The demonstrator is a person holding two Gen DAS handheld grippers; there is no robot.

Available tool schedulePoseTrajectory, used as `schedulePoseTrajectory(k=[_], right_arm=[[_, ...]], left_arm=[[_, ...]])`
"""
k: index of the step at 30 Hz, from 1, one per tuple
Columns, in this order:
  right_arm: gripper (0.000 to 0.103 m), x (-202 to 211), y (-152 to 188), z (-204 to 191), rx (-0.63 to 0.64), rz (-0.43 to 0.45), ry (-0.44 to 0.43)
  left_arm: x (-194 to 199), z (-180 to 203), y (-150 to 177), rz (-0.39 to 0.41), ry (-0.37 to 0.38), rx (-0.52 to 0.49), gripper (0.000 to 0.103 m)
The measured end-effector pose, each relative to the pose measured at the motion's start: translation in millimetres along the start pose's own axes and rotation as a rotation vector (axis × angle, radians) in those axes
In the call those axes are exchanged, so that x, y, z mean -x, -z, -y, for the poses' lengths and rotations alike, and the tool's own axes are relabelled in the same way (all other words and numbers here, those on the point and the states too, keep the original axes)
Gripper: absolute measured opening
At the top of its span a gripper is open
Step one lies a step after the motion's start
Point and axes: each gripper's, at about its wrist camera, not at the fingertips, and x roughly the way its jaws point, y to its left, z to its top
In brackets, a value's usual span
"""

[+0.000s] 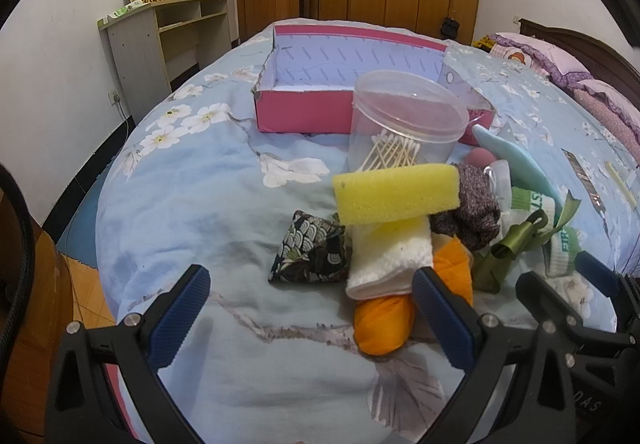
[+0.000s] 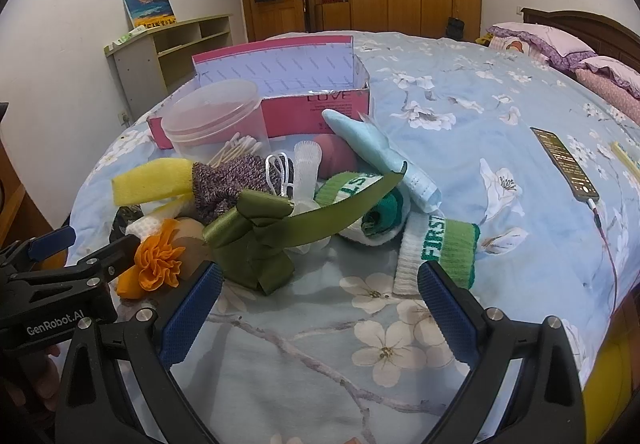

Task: Organize soft objects

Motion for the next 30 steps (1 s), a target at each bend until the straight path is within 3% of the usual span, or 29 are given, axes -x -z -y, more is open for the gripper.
schedulePoseTrajectory(k=[30], right_arm=[[0.101,-3.0,1.8,-1.8,0.006,-0.004,-0.002]], left_arm=[[-4.1,5.9,6.9,-0.006,0.003,0.005,0.103]])
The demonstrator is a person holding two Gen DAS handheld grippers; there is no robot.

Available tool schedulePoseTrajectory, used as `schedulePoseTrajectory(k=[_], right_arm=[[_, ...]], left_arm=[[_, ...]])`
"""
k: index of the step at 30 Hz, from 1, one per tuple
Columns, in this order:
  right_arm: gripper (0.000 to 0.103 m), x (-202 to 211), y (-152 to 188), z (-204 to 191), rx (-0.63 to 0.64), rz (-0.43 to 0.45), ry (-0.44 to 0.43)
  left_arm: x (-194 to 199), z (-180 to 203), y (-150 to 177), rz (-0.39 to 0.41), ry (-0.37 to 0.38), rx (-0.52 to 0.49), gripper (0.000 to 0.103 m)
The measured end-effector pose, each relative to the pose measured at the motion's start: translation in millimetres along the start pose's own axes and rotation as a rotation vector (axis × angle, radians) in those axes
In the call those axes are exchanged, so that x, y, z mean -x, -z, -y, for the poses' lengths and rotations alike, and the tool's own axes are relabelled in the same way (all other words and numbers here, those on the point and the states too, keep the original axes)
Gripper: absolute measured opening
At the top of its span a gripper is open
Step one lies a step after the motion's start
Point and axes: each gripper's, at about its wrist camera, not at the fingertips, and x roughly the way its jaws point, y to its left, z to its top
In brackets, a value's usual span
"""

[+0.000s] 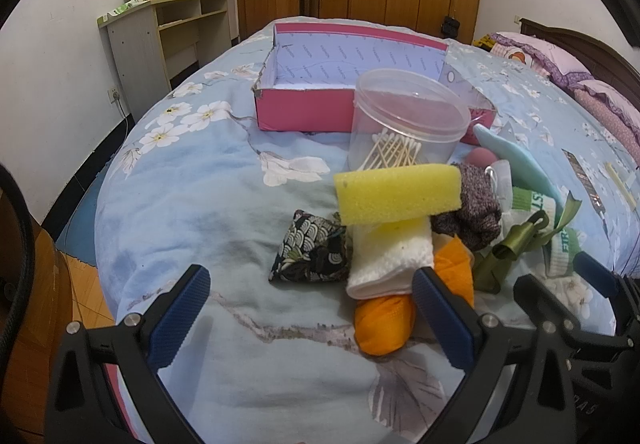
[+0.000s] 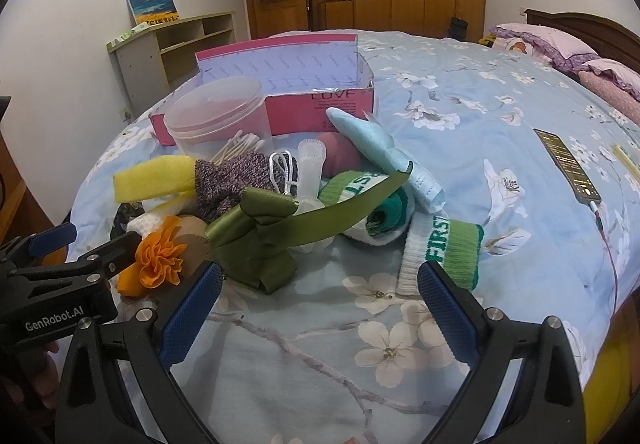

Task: Organize soft objects

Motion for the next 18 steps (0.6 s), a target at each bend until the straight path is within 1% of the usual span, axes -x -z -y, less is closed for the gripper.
schedulePoseTrajectory(k=[18], right_arm=[[0.101,-0.2,-0.9,0.2,0.000,-0.003,0.001]], left_arm=[[-0.2,-0.1,-0.4,-0.002,0.000,0.000,0.103]])
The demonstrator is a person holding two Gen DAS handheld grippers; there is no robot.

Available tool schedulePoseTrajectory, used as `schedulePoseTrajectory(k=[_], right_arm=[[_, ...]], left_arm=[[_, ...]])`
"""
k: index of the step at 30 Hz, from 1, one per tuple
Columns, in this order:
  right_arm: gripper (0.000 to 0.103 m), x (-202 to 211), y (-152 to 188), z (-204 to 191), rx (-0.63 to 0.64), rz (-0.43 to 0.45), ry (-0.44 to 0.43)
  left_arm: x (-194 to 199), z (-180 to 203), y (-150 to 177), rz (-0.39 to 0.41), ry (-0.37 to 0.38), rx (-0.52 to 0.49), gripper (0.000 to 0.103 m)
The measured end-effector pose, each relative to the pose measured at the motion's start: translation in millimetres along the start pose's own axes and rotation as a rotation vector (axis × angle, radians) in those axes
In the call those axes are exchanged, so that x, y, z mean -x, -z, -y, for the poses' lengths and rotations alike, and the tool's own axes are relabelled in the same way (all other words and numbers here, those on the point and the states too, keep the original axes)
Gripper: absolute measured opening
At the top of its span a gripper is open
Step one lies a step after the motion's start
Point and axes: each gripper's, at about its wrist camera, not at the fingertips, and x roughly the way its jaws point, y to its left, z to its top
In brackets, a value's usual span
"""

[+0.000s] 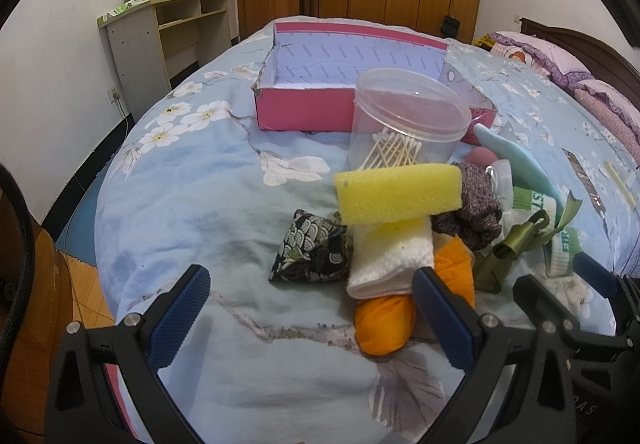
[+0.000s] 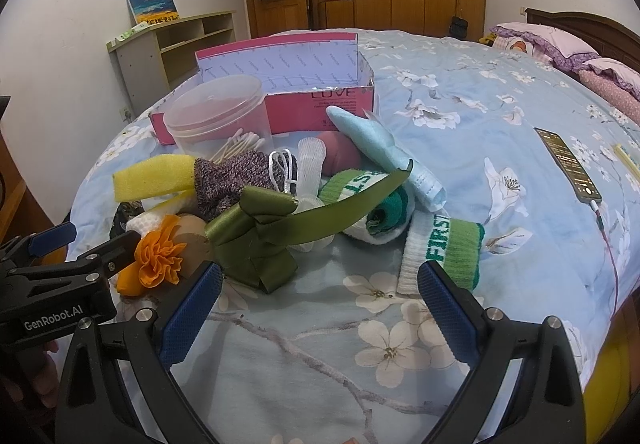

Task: Organize soft objects

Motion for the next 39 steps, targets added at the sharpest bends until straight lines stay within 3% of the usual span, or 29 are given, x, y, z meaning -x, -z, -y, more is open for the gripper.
schedulePoseTrajectory(k=[39], right_arm=[[0.101,9.3,-0.3,-1.2,0.016,0.003,-0.012]], left_arm=[[13.5,-10.0,-6.2,0.002,0.016,-0.031,0.103]])
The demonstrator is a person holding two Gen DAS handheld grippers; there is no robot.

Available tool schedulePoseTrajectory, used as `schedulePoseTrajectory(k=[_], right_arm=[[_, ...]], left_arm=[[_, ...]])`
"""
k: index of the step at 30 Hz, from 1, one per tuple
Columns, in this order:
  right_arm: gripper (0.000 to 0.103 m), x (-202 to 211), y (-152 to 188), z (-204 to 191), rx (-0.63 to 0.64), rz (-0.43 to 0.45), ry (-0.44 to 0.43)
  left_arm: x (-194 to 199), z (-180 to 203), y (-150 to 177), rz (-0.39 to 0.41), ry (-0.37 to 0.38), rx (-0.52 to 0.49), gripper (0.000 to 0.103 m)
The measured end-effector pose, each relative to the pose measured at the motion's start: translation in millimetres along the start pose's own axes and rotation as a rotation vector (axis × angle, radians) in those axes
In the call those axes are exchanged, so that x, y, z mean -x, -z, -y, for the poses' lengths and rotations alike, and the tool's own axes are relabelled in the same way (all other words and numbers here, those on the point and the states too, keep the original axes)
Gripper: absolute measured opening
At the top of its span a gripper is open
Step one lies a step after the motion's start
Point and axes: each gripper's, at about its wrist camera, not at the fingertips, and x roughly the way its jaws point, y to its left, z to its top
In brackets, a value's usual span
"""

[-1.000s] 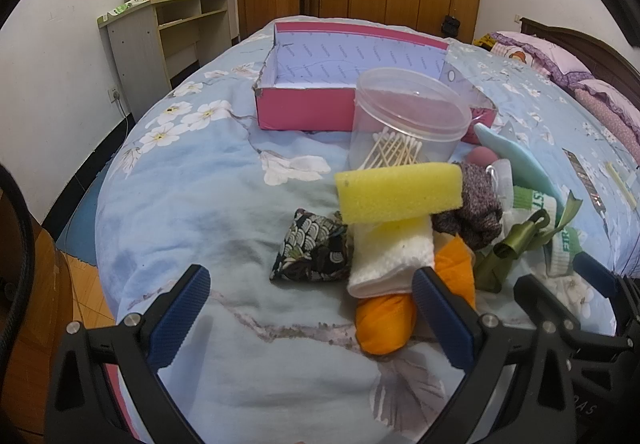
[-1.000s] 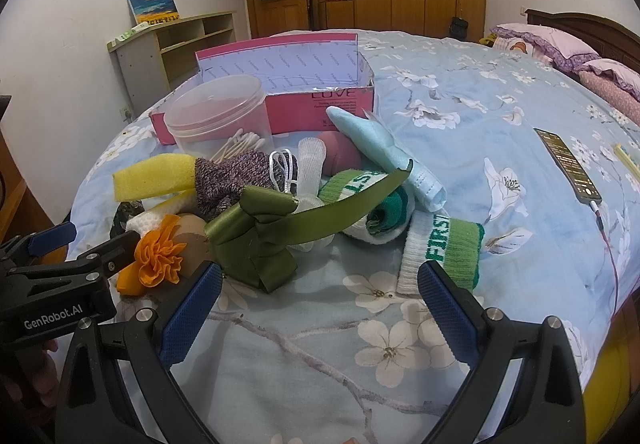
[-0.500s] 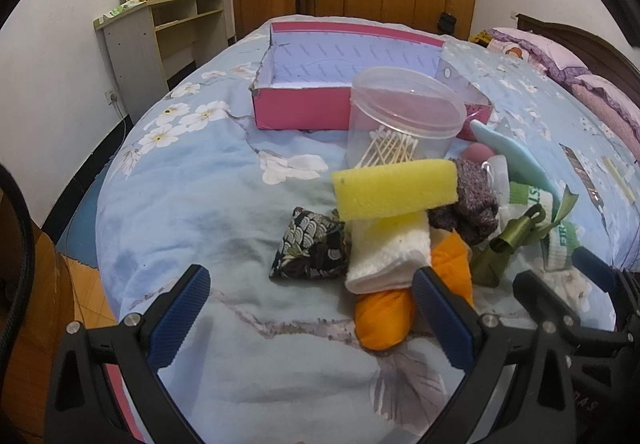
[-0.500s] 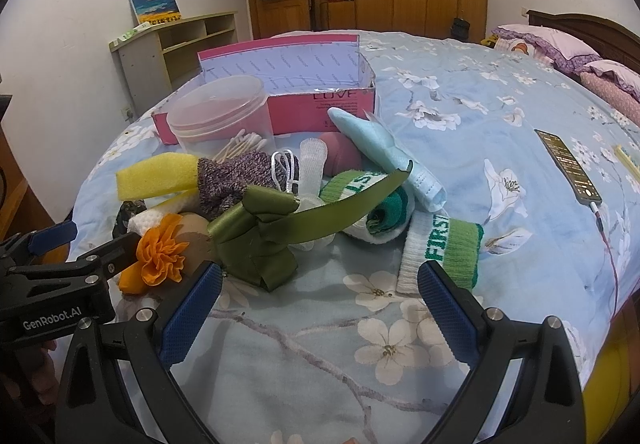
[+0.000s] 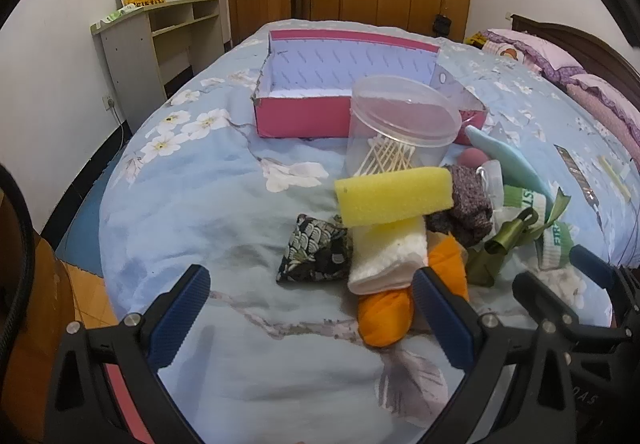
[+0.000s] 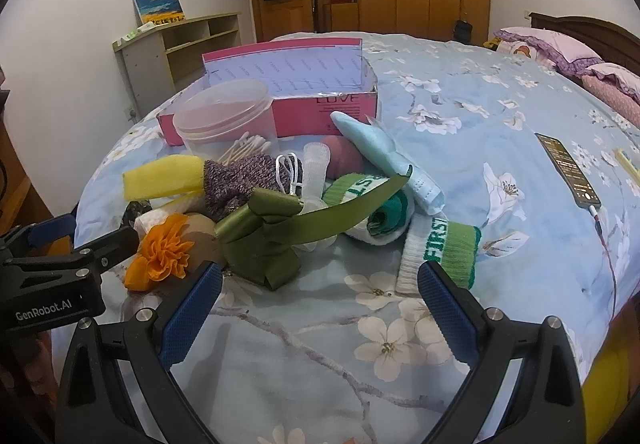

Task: Organize soft objects
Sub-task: 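Reach the left tool to the patterned fabric pouch and close on it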

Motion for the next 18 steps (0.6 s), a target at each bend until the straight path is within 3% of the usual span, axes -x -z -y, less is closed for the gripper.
schedulePoseTrajectory(k=[18], right_arm=[[0.101,3.4,-4.8,8.6,0.022,-0.002,0.001]], left_arm=[[-4.9,-17.3,-0.5,-0.021,-0.010,-0.008,0.101]])
